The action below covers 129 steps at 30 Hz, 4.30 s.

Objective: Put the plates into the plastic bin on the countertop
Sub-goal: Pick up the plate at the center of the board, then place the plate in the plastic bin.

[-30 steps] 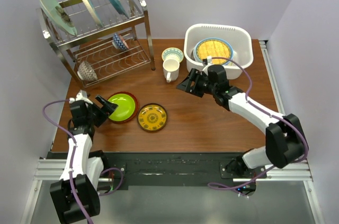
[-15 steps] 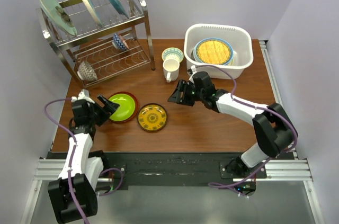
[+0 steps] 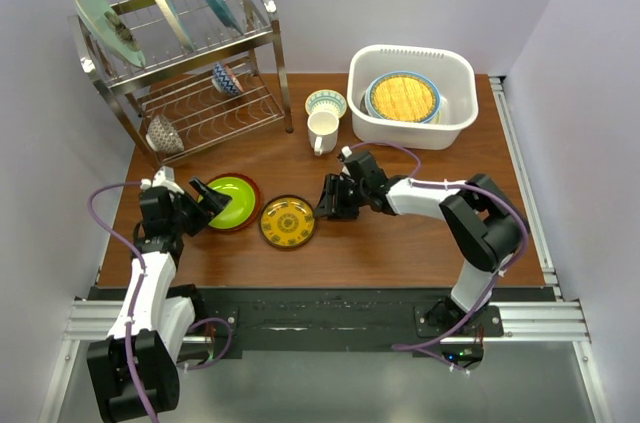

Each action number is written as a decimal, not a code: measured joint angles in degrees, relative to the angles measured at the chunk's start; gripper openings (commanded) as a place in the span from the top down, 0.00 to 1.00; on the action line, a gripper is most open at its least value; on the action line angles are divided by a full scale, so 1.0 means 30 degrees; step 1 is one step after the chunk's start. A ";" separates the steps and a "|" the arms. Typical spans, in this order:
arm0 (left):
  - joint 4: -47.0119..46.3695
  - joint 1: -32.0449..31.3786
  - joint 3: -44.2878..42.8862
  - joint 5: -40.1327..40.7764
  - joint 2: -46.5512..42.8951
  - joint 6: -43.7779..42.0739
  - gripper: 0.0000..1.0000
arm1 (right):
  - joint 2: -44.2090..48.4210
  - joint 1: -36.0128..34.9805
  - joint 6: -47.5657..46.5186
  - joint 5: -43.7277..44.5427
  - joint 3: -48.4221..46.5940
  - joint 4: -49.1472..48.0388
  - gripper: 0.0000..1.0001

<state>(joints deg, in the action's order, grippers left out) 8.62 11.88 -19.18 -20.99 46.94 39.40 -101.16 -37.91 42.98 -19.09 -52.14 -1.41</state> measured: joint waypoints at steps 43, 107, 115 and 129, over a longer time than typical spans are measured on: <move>-0.0182 -0.0270 0.0000 -0.0160 0.0510 -0.0029 0.10 | 0.0758 -0.0393 0.0211 -0.0962 -0.0029 -0.0823 1.00; -0.0707 -0.0743 0.0007 -0.0933 0.0568 -0.0073 0.10 | 0.4109 0.8706 -0.2018 -0.3104 -0.6951 0.4881 1.00; -0.0714 -0.0758 0.0036 -0.0933 0.0568 -0.0073 0.10 | 0.2565 1.0506 -0.2069 -0.3490 -0.8604 0.4962 1.00; -0.0721 -0.0845 0.0109 -0.0940 0.0561 -0.0073 0.09 | 0.0539 1.2954 -0.2084 -0.3337 -0.9872 0.5348 1.00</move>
<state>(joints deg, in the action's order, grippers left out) 6.46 9.34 -18.85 -23.81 48.62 39.18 -99.55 0.95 36.73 -29.10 -81.76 14.63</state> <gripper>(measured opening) 0.902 0.069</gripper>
